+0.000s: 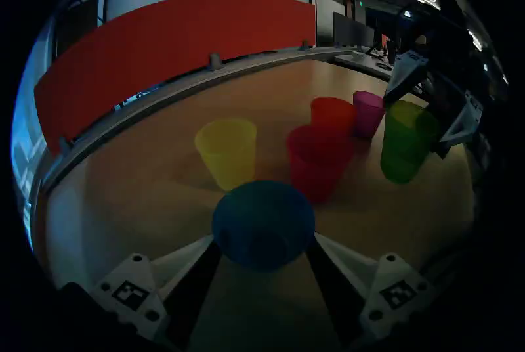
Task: Pour water
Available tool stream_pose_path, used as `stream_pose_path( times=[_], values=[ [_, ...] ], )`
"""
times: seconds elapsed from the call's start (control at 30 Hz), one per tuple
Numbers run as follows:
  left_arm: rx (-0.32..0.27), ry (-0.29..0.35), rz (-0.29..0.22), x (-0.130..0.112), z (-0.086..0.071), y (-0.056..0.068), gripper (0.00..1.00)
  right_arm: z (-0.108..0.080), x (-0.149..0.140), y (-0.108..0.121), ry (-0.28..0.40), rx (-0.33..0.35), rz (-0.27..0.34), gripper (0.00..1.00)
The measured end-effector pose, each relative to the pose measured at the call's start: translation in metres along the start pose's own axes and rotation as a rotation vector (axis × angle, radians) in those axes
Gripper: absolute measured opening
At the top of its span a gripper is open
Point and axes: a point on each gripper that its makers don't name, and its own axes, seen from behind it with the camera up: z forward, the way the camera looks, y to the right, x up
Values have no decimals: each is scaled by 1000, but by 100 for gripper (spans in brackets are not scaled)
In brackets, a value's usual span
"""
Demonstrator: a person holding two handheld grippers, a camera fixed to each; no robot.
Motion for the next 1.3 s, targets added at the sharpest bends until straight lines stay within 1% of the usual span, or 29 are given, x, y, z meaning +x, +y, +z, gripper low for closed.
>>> stream_pose_path(
  times=[0.2,0.27,0.47,0.67,0.87,1.07,1.17,1.3],
  values=[
    [2,-31,6,-9,1,1,85,1,-14,3,-26,-12,0,94],
    [3,-33,2,-10,0,1,86,2,-20,4,-36,-16,-2,94],
    [-1,-53,-34,-16,-5,0,86,4,-36,7,-63,-26,-1,94],
    [10,-49,-39,-19,-14,0,86,7,-51,10,-83,-33,7,94],
    [18,-47,-43,-23,-23,1,86,8,-54,10,-82,-39,16,94],
    [25,-33,-43,-21,-31,3,86,5,-56,9,-81,-45,2,94],
    [24,-29,-47,-20,-33,5,85,2,-58,7,-85,-50,-8,95],
    [22,-30,-50,-21,-35,7,85,0,-58,7,-82,-56,-3,96]
  ],
)
